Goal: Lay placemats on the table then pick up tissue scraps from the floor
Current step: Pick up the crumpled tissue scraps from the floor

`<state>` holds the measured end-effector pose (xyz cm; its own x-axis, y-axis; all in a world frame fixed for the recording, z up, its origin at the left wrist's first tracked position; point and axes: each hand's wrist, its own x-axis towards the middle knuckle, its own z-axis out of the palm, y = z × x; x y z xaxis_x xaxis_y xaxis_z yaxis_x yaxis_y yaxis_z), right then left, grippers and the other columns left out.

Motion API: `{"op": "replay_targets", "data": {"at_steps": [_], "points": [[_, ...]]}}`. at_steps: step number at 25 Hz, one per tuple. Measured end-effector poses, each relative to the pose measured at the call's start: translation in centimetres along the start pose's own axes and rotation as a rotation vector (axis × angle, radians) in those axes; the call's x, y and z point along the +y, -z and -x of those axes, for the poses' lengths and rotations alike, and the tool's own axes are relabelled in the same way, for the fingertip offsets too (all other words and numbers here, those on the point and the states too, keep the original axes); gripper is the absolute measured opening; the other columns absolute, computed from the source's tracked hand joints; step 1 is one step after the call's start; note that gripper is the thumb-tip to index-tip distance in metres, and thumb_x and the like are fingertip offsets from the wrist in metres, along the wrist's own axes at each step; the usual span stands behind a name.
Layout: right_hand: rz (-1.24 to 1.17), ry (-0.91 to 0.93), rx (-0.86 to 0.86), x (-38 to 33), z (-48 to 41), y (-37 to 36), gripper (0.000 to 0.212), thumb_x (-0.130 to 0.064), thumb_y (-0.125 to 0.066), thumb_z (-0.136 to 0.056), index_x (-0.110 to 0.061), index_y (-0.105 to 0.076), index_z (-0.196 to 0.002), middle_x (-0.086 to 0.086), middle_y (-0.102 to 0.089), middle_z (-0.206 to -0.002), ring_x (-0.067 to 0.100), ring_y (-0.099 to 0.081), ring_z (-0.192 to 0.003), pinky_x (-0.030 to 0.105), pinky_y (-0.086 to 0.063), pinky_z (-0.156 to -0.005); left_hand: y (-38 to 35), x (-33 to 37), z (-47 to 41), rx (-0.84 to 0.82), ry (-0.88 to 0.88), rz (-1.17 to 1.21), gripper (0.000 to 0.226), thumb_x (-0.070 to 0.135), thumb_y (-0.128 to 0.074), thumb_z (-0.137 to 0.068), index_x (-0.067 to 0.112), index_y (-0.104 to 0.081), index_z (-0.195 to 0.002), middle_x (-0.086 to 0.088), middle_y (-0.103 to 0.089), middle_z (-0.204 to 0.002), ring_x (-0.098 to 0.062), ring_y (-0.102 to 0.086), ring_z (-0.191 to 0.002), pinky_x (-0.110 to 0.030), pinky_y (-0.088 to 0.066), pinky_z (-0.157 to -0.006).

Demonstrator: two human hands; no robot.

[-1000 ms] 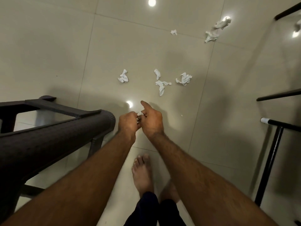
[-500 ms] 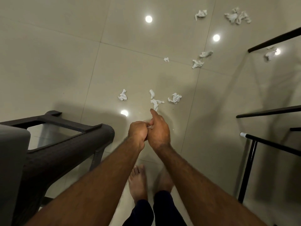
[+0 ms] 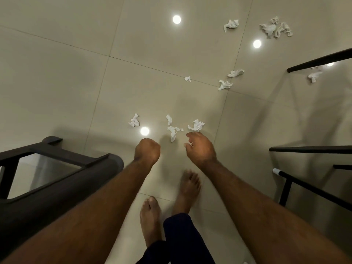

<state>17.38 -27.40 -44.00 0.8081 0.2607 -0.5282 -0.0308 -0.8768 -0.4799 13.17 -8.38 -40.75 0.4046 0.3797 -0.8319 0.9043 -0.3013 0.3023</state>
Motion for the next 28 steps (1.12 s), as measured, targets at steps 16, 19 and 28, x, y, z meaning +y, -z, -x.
{"op": "replay_targets", "data": {"at_steps": [16,19,28], "points": [[0.33,-0.103,0.056,5.4,-12.0,-6.4,0.033,-0.002,-0.054,-0.089,-0.014,-0.06,-0.119,0.012,-0.049,-0.127,0.035,-0.047,-0.111,0.041,-0.052,-0.075,-1.3,-1.6,-11.8,0.143,-0.055,-0.339,0.024,0.008,-0.047,-0.092,-0.002,-0.068,-0.098,-0.022,-0.07,-0.107,-0.042,-0.065,-0.103,-0.033,-0.043,-0.077],[0.315,-0.036,0.046,5.5,-11.7,-6.9,0.036,0.006,-0.047,-0.083,-0.007,-0.064,-0.112,0.015,-0.055,-0.119,0.038,-0.05,-0.104,0.041,-0.047,-0.07,-1.4,-2.2,-12.1,0.161,-0.017,-0.342,0.028,0.005,-0.046,-0.092,-0.003,-0.07,-0.103,-0.021,-0.07,-0.113,-0.04,-0.064,-0.108,-0.032,-0.044,-0.082],[0.138,0.135,0.014,1.7,-12.2,-8.1,0.026,-0.007,-0.064,-0.079,-0.009,-0.074,-0.103,0.013,-0.07,-0.099,0.037,-0.061,-0.094,0.039,-0.049,-0.072,-0.5,-2.1,-12.2,0.171,0.018,-0.265,0.026,0.018,-0.047,-0.091,0.004,-0.069,-0.087,-0.013,-0.067,-0.091,-0.036,-0.063,-0.09,-0.03,-0.04,-0.073]]}}
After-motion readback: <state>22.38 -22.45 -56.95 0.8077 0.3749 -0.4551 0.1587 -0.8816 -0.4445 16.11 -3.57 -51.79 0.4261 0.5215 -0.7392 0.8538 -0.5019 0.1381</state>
